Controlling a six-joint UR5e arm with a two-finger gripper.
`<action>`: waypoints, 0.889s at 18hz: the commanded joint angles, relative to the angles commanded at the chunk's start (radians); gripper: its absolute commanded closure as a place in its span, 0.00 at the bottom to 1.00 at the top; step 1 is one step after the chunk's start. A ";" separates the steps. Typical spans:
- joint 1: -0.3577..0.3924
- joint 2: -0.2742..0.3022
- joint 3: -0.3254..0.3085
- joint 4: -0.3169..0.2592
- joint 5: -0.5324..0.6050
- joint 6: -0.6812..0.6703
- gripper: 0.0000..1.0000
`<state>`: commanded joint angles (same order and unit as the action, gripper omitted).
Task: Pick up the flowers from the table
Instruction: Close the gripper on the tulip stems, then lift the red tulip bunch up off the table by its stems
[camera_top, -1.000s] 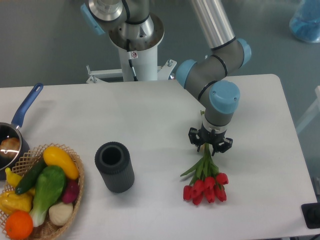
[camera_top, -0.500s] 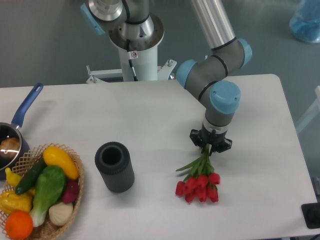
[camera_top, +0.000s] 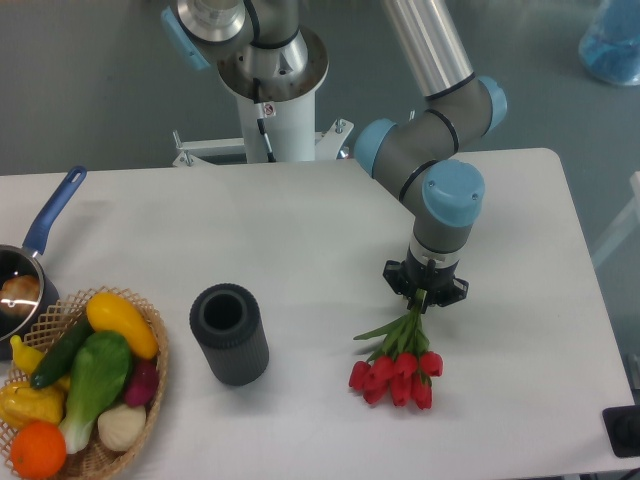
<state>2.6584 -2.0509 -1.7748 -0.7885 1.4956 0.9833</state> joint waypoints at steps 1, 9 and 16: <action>0.000 0.002 0.008 0.000 0.000 0.000 0.72; 0.003 0.017 0.028 0.000 -0.005 0.000 0.76; 0.005 0.074 0.060 0.000 -0.072 -0.008 0.76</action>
<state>2.6630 -1.9774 -1.7151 -0.7885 1.4237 0.9757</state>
